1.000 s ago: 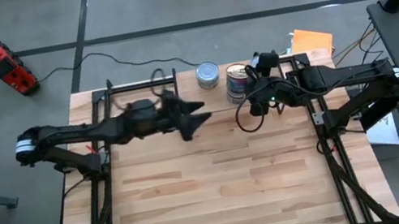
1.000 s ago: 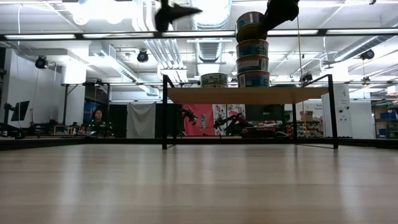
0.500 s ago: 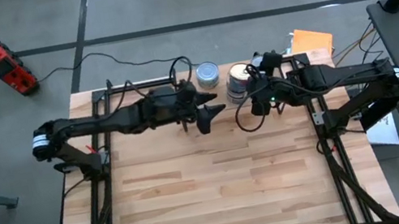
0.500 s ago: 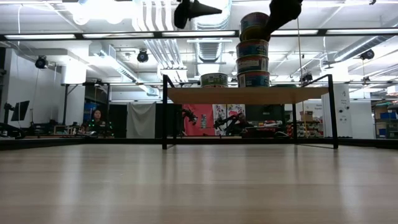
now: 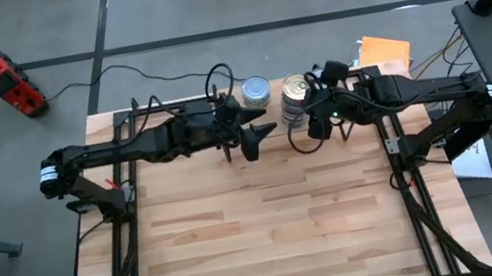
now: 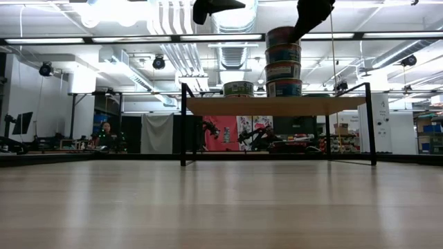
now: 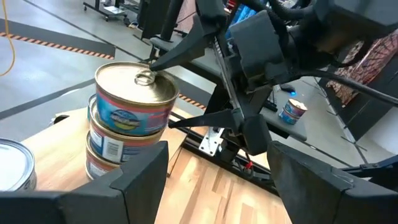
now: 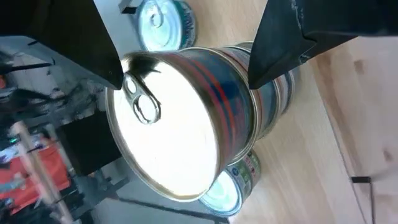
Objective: Stack canned seafood by type on shelf
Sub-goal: Stack the blue-pink tuna can on top of the other blue-pink tuna cans, then return to Home Position
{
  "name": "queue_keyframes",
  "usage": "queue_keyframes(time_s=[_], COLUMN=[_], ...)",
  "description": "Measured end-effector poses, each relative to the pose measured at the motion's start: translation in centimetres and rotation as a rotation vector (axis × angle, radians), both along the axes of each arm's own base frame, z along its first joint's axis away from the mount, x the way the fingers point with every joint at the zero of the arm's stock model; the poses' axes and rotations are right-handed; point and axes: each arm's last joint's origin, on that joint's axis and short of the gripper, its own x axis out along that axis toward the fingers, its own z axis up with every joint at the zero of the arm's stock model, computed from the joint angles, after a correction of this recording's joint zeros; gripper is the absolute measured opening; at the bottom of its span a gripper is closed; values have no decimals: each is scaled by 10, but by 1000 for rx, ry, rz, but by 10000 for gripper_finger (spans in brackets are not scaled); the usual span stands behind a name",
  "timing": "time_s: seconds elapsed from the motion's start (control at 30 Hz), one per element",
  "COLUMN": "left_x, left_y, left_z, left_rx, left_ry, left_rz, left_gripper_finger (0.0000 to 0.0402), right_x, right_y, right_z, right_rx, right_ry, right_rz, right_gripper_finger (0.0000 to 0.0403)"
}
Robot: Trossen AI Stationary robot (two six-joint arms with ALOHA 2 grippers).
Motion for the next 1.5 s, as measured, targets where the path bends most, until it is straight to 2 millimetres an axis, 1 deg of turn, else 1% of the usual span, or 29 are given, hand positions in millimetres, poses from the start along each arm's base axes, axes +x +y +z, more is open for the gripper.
queue_keyframes(time_s=[0.27, 0.37, 0.47, 0.57, 0.7, 0.8, 0.97, 1.1, 1.2, 1.3, 1.37, 1.43, 1.5], left_x=[0, -1, -5, -13, -31, -43, -62, -72, -72, -69, -67, -67, -72], left_y=[0, -1, -3, -6, -14, -20, -30, -32, -32, -33, -33, -33, -33], left_z=[1, 2, 7, 14, 28, 40, 55, 61, 59, 56, 49, 41, 37], left_rx=[-3, -9, -7, 4, 41, 80, 123, 135, 114, 68, 23, 18, 30], left_ry=[-4, -6, -20, -15, -31, -59, -100, -104, -93, -84, -33, 22, 57], left_rz=[0, 1, -4, -16, -41, -64, -97, -107, -105, -103, -114, -106, -101], left_gripper_finger=[258, 258, 258, 258, 258, 258, 258, 258, 258, 258, 258, 258, 258], right_x=[0, 0, -3, -7, -13, -15, -16, -17, -15, -12, -9, -7, -9], right_y=[0, 3, 8, 13, 18, 20, 23, 29, 34, 39, 42, 46, 52], right_z=[2, 10, 25, 40, 50, 53, 53, 55, 60, 65, 67, 67, 63], right_rx=[52, 71, 116, 220, 371, 397, 418, 438, 431, 382, 346, 303, 254], right_ry=[-39, -88, -165, -256, -365, -436, -467, -496, -536, -561, -583, -577, -532], right_rz=[-2, -6, 18, 76, 187, 197, 199, 215, 256, 331, 378, 430, 491], right_gripper_finger=[343, 341, 336, 329, 319, 311, 300, 293, 289, 286, 284, 283, 284])
